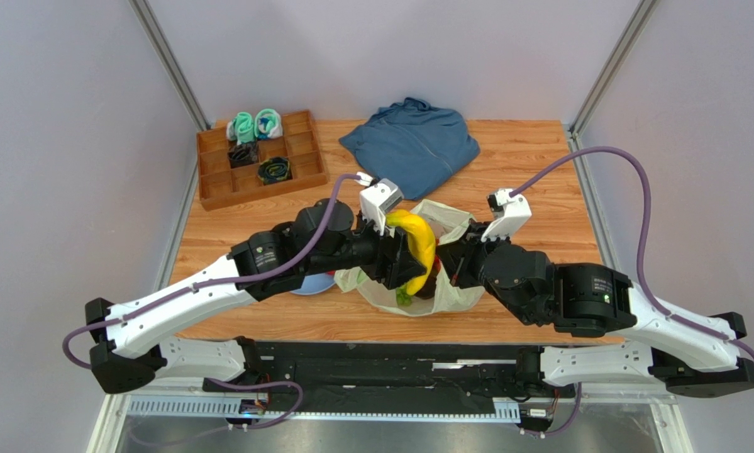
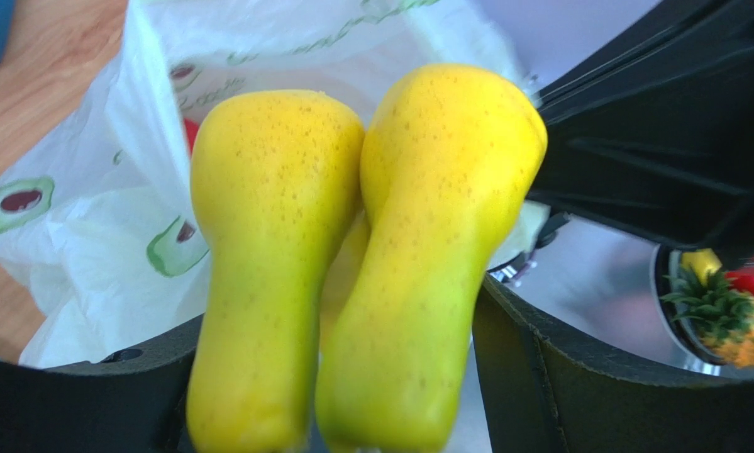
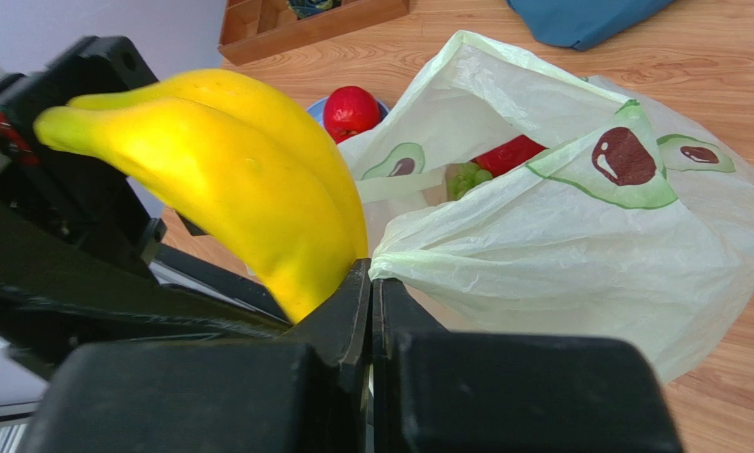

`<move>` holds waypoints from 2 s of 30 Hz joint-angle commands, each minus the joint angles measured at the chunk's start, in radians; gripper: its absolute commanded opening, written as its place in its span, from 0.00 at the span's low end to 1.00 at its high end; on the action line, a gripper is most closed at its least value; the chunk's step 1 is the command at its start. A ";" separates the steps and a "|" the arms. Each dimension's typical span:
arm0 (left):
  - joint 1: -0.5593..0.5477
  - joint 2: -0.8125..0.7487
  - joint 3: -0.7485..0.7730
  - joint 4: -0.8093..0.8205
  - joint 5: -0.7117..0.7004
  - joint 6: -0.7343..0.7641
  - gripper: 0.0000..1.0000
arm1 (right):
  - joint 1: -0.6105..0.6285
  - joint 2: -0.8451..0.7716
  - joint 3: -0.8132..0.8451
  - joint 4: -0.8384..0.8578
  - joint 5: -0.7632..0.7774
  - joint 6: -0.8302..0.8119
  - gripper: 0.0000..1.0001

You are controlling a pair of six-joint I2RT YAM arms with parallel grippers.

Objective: Place the fruits into the plastic bag

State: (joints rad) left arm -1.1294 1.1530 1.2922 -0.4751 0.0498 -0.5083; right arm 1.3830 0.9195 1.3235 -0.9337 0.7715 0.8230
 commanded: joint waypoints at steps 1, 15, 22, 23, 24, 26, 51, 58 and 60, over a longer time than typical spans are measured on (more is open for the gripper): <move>-0.003 -0.018 -0.062 0.053 -0.076 0.004 0.54 | -0.002 -0.014 0.037 0.009 0.012 0.031 0.00; -0.001 0.175 -0.093 -0.059 -0.194 -0.039 0.58 | -0.002 -0.030 0.017 -0.001 0.020 0.047 0.00; 0.002 0.212 -0.077 -0.086 -0.179 -0.049 0.71 | -0.002 -0.042 0.008 -0.002 0.026 0.056 0.00; 0.002 0.209 -0.077 -0.086 -0.179 -0.049 0.73 | -0.002 -0.042 0.008 -0.004 0.028 0.054 0.00; 0.002 0.206 -0.077 -0.085 -0.174 -0.045 0.75 | -0.002 -0.042 0.008 -0.004 0.028 0.054 0.00; 0.003 0.200 -0.077 -0.079 -0.171 -0.036 0.77 | -0.002 -0.041 0.008 -0.004 0.028 0.051 0.00; 0.002 0.054 -0.068 0.044 0.000 0.138 0.89 | -0.002 -0.041 0.009 -0.004 0.037 0.045 0.00; 0.005 -0.104 -0.090 0.200 0.090 0.201 0.88 | -0.002 -0.038 0.009 -0.004 0.040 0.044 0.00; 0.052 -0.154 -0.085 0.210 0.088 0.185 0.88 | -0.002 -0.038 0.009 -0.004 0.040 0.044 0.00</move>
State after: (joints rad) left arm -1.1271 1.1011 1.1900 -0.3824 0.0994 -0.3599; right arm 1.3796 0.8867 1.3247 -0.9443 0.7765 0.8562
